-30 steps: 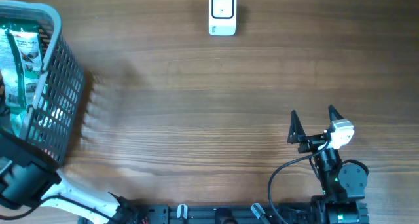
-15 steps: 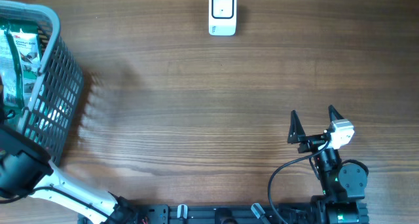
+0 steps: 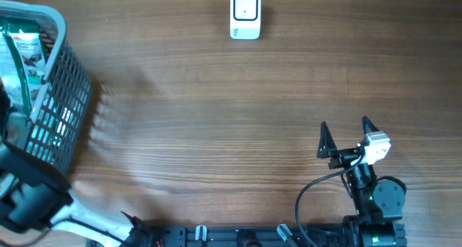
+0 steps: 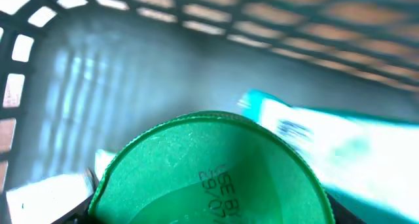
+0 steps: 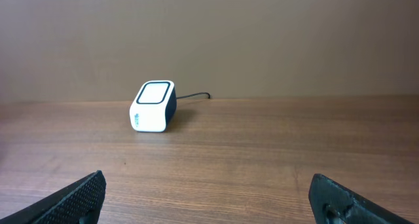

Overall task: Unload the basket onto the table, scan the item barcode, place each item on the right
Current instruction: 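Reach the left gripper into the basket and grasp the green-capped jar, then lift the jar out and place it on the table near the scanner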

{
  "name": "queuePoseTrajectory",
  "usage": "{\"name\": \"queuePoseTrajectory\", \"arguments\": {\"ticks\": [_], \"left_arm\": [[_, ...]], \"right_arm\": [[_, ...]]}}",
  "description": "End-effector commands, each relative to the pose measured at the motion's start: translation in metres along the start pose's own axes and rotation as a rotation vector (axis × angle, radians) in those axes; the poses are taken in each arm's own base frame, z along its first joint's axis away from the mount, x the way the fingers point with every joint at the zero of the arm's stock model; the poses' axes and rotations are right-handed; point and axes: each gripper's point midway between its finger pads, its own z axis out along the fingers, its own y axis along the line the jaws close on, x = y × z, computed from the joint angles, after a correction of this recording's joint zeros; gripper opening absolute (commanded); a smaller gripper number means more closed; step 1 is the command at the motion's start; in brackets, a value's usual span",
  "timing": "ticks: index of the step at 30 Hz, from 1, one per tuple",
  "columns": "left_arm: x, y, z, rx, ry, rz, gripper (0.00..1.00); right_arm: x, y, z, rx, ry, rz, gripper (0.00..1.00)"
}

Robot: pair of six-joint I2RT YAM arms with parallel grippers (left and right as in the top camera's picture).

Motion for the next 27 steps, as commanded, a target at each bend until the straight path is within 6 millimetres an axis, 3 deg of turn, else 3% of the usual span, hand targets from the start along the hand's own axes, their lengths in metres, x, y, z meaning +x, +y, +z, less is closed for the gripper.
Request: {"name": "queuePoseTrajectory", "arguments": {"ticks": [1,3,5,10,14,16,18,20,24,27], "left_arm": [[-0.005,-0.021,-0.082,0.189,-0.095,0.021,0.58],[-0.004,-0.025,-0.124,0.272,-0.15,0.029,0.58],[-0.003,-0.025,-0.152,0.328,-0.188,0.03,0.58],[0.0,-0.02,-0.204,0.45,-0.237,0.024,0.59],[0.034,-0.038,-0.267,0.765,-0.118,0.092,0.59],[0.058,-0.049,-0.312,0.942,-0.111,0.211,0.59],[0.083,-0.053,-0.339,1.025,-0.103,0.285,0.59],[0.129,-0.06,-0.363,1.102,-0.057,0.43,0.59],[0.22,-0.064,-0.366,1.102,0.104,0.7,0.59],[0.267,-0.06,-0.343,0.981,0.163,0.834,0.59]], "right_arm": [[-0.003,-0.002,0.0,0.012,-0.013,-0.01,1.0],[-0.003,-0.002,0.0,0.012,-0.013,-0.01,1.0],[-0.003,-0.002,0.0,0.012,-0.013,-0.01,1.0],[-0.003,-0.002,0.0,0.012,-0.013,-0.01,1.0],[-0.003,-0.002,0.0,0.012,-0.013,-0.01,1.0],[-0.003,-0.002,0.0,0.012,-0.013,-0.01,1.0],[-0.003,-0.002,0.0,0.012,-0.013,-0.01,1.0],[-0.003,-0.002,0.0,0.012,-0.013,-0.01,1.0],[-0.003,-0.002,0.0,0.012,-0.013,-0.01,1.0],[-0.003,-0.002,0.0,0.012,-0.013,-0.01,1.0]]}}
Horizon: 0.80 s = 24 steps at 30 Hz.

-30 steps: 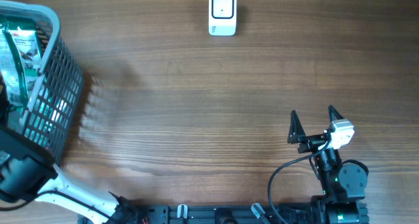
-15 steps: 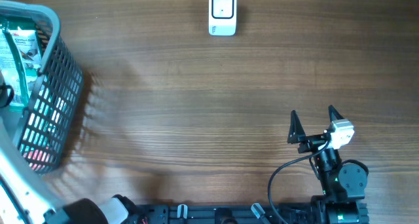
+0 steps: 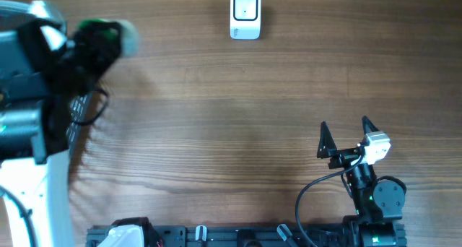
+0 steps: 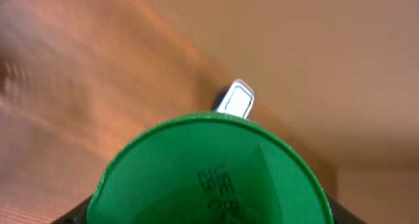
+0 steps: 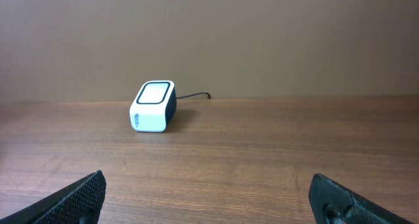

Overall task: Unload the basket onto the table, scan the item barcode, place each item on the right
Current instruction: 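Lift the jar out and place it on the table near the scanner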

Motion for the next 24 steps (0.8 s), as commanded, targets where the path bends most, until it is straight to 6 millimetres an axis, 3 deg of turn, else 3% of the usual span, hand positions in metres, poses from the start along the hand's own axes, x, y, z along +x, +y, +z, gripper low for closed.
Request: {"name": "queuePoseTrajectory", "arguments": {"ticks": [1,8,10,13,15,17,21,24], "left_arm": [[0.035,-0.002,0.029,-0.085,0.112,0.103,0.59],[0.147,-0.017,0.113,-0.166,0.474,0.26,0.59],[0.188,-0.015,0.141,-0.229,0.56,0.338,0.6],[0.236,-0.011,0.172,-0.302,0.608,0.458,0.6],[0.266,-0.01,0.183,-0.323,0.642,0.521,0.6],[0.29,-0.006,0.192,-0.36,0.654,0.585,0.59],[0.306,-0.003,0.216,-0.426,0.534,0.726,0.59],[0.337,-0.009,0.238,-0.375,0.519,0.741,0.59]], "right_arm": [[-0.003,-0.001,0.0,0.011,-0.013,-0.01,1.0],[-0.003,-0.001,0.0,0.011,-0.013,-0.01,1.0],[-0.003,-0.001,0.0,0.011,-0.013,-0.01,1.0],[-0.003,-0.001,0.0,0.011,-0.013,-0.01,1.0],[-0.003,-0.001,0.0,0.011,-0.012,-0.01,1.0],[-0.003,-0.001,0.0,0.011,-0.013,-0.01,1.0],[-0.003,-0.001,0.0,0.011,-0.013,-0.01,1.0],[-0.003,-0.001,0.0,0.011,-0.013,-0.01,1.0]]}}
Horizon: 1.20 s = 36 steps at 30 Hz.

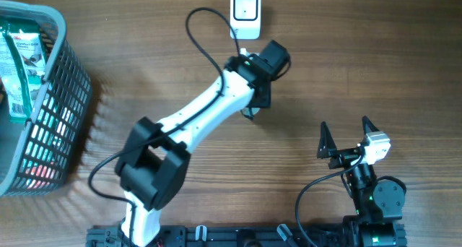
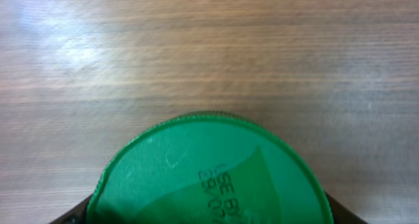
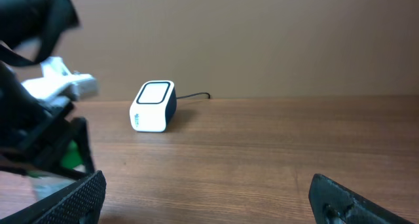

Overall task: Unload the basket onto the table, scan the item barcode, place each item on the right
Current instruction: 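Lift the jar out and place it on the table near the scanner, then reach the left gripper into the basket and grasp the light green packet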

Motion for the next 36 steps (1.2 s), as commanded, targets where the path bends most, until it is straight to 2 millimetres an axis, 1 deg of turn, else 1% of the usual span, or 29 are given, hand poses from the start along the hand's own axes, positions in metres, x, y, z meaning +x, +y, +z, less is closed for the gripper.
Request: {"name": "queuePoseTrajectory", "arguments": {"ticks": [1,2,4,6,7,8,10,11,12,13,15,16,17,18,20,21,23,24,25,27,30,32,34,35,36], "left_arm": [[0.005,-0.014,0.025,-0.022,-0.05,0.03,0.59],[0.01,-0.016,0.035,-0.013,-0.064,0.01,0.59],[0.021,-0.012,0.05,-0.018,-0.056,-0.03,0.6],[0.026,-0.008,0.051,-0.03,-0.041,-0.019,0.64],[0.025,-0.009,0.049,-0.027,-0.045,-0.016,0.69],[0.017,-0.012,0.036,-0.004,-0.073,0.001,1.0],[0.003,-0.016,0.01,0.027,-0.111,0.016,1.0],[-0.005,-0.018,-0.01,0.047,-0.135,0.02,1.0],[-0.024,-0.02,-0.059,0.098,-0.198,0.009,1.0],[-0.033,-0.019,-0.087,0.129,-0.24,-0.001,1.0],[-0.047,-0.015,-0.131,0.181,-0.321,0.013,1.0],[-0.055,-0.008,-0.155,0.205,-0.373,0.013,1.0],[-0.065,0.01,-0.183,0.216,-0.436,-0.006,1.0],[-0.074,0.033,-0.203,0.207,-0.489,-0.039,1.0],[-0.086,0.076,-0.234,0.183,-0.565,-0.127,1.0],[-0.093,0.111,-0.255,0.158,-0.625,-0.177,1.0],[-0.099,0.16,-0.28,0.115,-0.699,-0.279,1.0],[-0.1,0.193,-0.295,0.076,-0.746,-0.338,1.0],[-0.098,0.236,-0.312,0.02,-0.8,-0.425,1.0],[-0.088,0.3,-0.335,-0.078,-0.873,-0.568,1.0],[-0.072,0.362,-0.362,-0.186,-0.963,-0.712,1.0],[-0.063,0.391,-0.376,-0.247,-1.013,-0.781,1.0],[-0.053,0.419,-0.386,-0.313,-1.048,-0.845,1.0],[-0.049,0.43,-0.389,-0.34,-1.056,-0.869,1.0],[-0.046,0.436,-0.389,-0.355,-1.058,-0.883,1.0]], "right_arm": [[-0.003,-0.001,0.0,0.011,-0.013,-0.01,1.0],[-0.003,-0.001,0.0,0.011,-0.013,-0.01,1.0],[-0.003,-0.001,0.0,0.011,-0.013,-0.01,1.0],[-0.003,-0.001,0.0,0.011,-0.013,-0.01,1.0],[-0.003,-0.001,0.0,0.011,-0.013,-0.01,1.0],[-0.003,-0.001,0.0,0.011,-0.013,-0.01,1.0],[-0.003,-0.001,0.0,0.011,-0.013,-0.01,1.0],[-0.003,-0.001,0.0,0.011,-0.013,-0.01,1.0],[-0.003,-0.001,0.0,0.011,-0.013,-0.01,1.0],[-0.003,-0.001,0.0,0.011,-0.013,-0.01,1.0],[-0.003,-0.001,0.0,0.011,-0.013,-0.011,1.0],[-0.003,-0.001,0.0,0.011,-0.013,-0.01,1.0],[-0.003,-0.001,0.0,0.011,-0.013,-0.01,1.0],[-0.003,-0.001,0.0,0.011,-0.013,-0.01,1.0],[-0.003,-0.001,0.0,0.011,-0.013,-0.01,1.0],[-0.003,-0.001,0.0,0.011,-0.013,-0.01,1.0],[-0.003,-0.001,0.0,0.011,-0.013,-0.01,1.0],[-0.003,-0.001,0.0,0.011,-0.013,-0.01,1.0],[-0.003,-0.001,0.0,0.011,-0.013,-0.01,1.0],[-0.003,-0.001,0.0,0.011,-0.013,-0.011,1.0],[-0.003,-0.001,0.0,0.011,-0.013,-0.011,1.0],[-0.003,-0.001,0.0,0.011,-0.013,-0.01,1.0],[-0.003,-0.001,0.0,0.011,-0.013,-0.01,1.0],[-0.003,-0.001,0.0,0.011,-0.013,-0.01,1.0],[-0.003,-0.001,0.0,0.011,-0.013,-0.01,1.0]]}}
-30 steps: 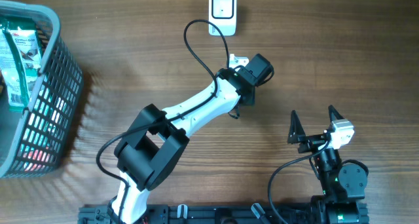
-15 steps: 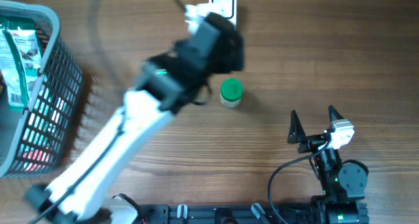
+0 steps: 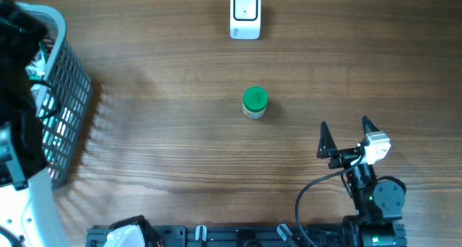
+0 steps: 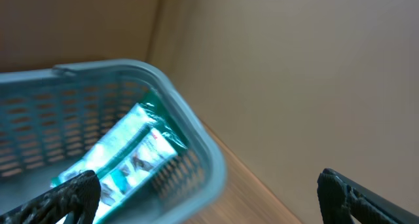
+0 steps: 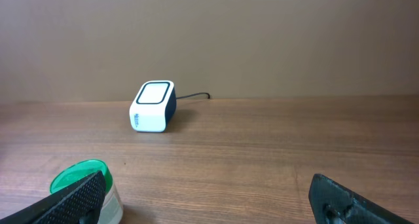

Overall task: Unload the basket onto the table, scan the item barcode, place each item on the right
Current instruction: 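Reach the left gripper into the basket and grasp the light green packet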

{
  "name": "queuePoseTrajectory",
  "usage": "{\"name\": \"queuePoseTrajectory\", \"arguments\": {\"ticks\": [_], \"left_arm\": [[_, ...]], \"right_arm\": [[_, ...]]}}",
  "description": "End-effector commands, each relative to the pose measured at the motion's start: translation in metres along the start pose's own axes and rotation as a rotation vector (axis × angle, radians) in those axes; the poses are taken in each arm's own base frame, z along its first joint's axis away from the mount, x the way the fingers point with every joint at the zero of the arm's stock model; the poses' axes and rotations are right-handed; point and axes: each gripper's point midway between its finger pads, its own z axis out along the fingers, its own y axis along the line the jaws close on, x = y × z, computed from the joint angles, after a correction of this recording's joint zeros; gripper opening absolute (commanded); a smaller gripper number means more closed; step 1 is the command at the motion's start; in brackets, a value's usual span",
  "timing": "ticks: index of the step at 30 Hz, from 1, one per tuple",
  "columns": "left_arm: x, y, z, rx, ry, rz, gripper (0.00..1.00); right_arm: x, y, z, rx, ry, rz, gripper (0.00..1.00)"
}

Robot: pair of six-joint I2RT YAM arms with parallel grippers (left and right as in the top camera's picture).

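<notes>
A small white jar with a green lid [image 3: 255,102] stands upright in the middle of the table, also low at the left of the right wrist view [image 5: 82,185]. The white barcode scanner [image 3: 245,14] sits at the far edge, its window facing up [image 5: 153,106]. My left gripper [image 4: 209,204] is open with nothing between its fingers, above the grey basket [image 4: 190,139] at the far left. My right gripper [image 3: 345,137] rests open near the front right, apart from the jar.
The grey mesh basket [image 3: 68,81] holds green and white packets [image 4: 124,152]. My left arm [image 3: 22,131] covers part of it in the overhead view. The scanner's cable runs off the far edge.
The left gripper held the jar just in front of the scanner. Now the jar stands alone mid-table, and the left gripper is open over the basket at the left. The right arm has not moved.
My left gripper was shut on the green-lidded jar inside the basket. Then it held the jar above the basket's rim, then close in front of the scanner. Now the jar stands on the table and the gripper is back at the basket, open.
</notes>
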Motion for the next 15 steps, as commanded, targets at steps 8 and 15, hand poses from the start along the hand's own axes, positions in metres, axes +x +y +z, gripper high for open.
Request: {"name": "queuePoseTrajectory", "arguments": {"ticks": [8,15], "left_arm": [[0.029,0.139,0.064,-0.457,0.146,-0.256,1.0],[0.183,0.235,0.109,-0.902,0.673,-0.48,1.0]], "right_arm": [[-0.003,-0.001,0.0,0.01,-0.013,-0.01,1.0],[-0.003,-0.001,0.0,0.01,-0.013,-0.01,0.99]]}}
